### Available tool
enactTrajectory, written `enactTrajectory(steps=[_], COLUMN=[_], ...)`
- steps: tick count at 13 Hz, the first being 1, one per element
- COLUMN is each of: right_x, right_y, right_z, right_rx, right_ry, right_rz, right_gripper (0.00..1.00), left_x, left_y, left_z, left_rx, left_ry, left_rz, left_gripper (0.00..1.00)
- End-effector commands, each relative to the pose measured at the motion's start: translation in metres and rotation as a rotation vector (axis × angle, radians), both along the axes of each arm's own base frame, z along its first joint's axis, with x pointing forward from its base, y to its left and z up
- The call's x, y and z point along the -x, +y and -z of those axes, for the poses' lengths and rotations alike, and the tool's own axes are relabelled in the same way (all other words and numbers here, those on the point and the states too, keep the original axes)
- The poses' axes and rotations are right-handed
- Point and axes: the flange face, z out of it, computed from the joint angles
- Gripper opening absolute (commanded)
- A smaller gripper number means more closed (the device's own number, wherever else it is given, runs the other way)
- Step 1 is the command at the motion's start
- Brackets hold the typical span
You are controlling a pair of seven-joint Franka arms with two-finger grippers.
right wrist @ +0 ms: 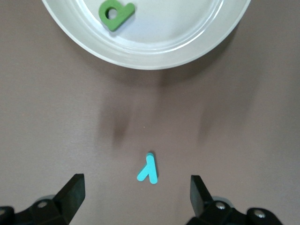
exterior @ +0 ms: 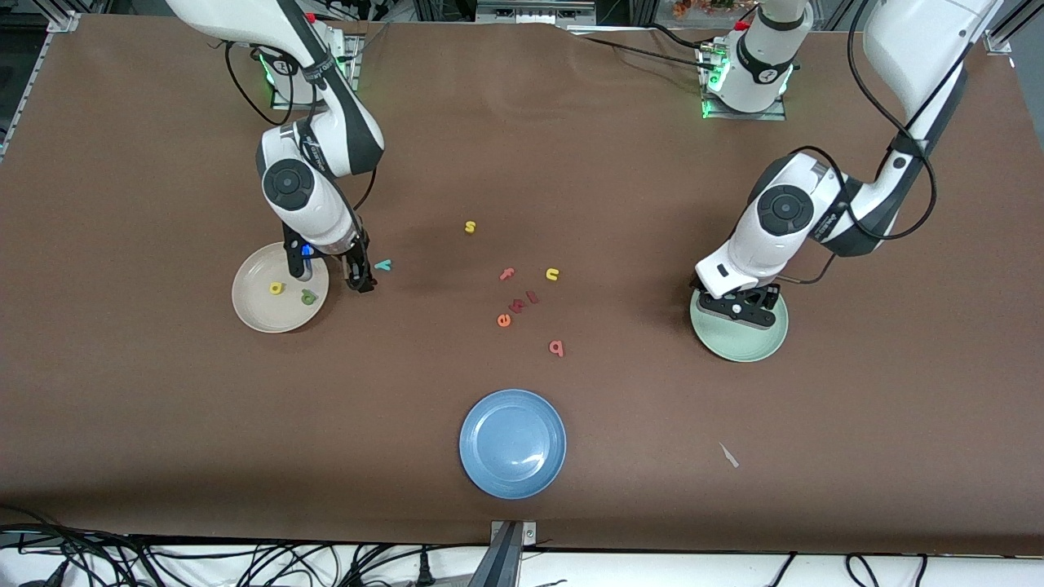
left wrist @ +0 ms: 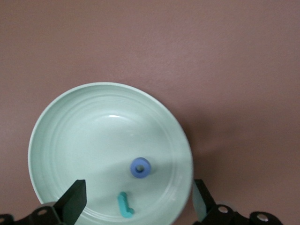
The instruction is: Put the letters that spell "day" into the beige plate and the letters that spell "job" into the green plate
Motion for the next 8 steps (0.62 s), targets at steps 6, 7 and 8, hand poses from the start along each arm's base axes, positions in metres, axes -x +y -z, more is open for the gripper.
enactTrajectory(steps=[6, 7, 8], right_x=[0.013, 0.014, 0.014], right_y=[0.006, 0.007, 0.007], right_z=[0.032, 0.034, 0.037], right_rx=[0.010, 0.009, 0.011], right_ry=[-0.030, -0.031, -0.032], right_rz=[-0.002, -0.003, 0.004], right_gripper=[0.99, 0.99, 0.99], left_x=[-0.029, -0.032, -0.043], left_y=[-0.123, -0.144, -0.154], left_z=[-0.080, -0.082, -0.079], left_rx=[0.121, 0.142, 0.165], left_ry=[0.046, 0.044, 0.045], left_rz=[-0.222, -0.199, -0.196], left_gripper=[0.99, 0.99, 0.99])
